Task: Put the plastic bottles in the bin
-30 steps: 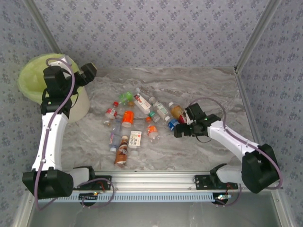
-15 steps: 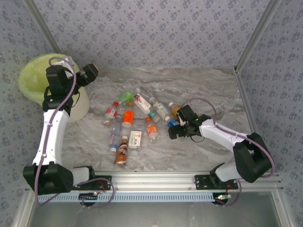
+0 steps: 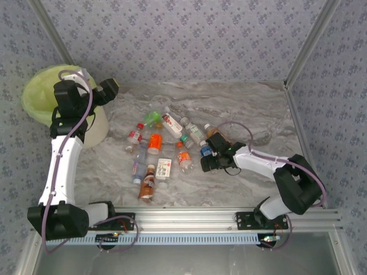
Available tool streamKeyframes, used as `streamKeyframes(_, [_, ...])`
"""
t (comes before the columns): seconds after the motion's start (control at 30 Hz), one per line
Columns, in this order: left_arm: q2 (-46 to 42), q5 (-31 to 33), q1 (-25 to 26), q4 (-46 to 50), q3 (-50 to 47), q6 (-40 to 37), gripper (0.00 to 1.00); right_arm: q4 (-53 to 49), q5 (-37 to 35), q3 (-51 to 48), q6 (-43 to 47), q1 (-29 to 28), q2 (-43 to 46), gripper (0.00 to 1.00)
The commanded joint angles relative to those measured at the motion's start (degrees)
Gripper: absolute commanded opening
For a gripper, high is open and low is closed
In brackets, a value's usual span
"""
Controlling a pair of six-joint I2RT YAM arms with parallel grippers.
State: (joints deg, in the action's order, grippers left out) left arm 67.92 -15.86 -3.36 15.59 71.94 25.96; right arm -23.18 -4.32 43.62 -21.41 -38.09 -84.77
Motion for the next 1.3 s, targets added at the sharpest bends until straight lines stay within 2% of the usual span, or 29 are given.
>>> streamKeyframes(0.0, [-1.09, -0.22, 0.01, -1.4, 0.56, -1.42, 0.99, 0.34, -1.03, 0.41, -0.82, -0.63, -2.3, 0.87])
streamKeyframes(0.2, [-1.21, -0.96, -0.03, -1.27, 0.39, -1.35, 0.99, -0.54, -1.46, 1.04, -2.57, -1.11, -4.99, 0.84])
streamKeyframes(0.6, [-0.52, -4.4, -0.05, -2.1, 0.2, -0.03, 0.99, -1.34, -4.02, 0.52, -1.53, -2.77, -0.68, 0.62])
streamKeyframes(0.87, [-0.43, -4.54, -0.02, -1.89, 0.33, 1.41, 0.99, 0.28, -6.13, -1.37, -0.94, -3.66, 5.17, 0.53])
streamKeyframes(1.07, [-0.71, -0.49, 0.01, -0.74, -0.74, 4.04, 1.0, 4.4, -7.61, -4.92, -0.96, -3.83, 13.04, 0.48])
streamKeyframes(1.27, [0.25, -7.14, 1.13, 0.3, -0.15, 3.67, 0.99, 7.52, -6.69, -6.74, -0.17, -3.41, 19.88, 0.47])
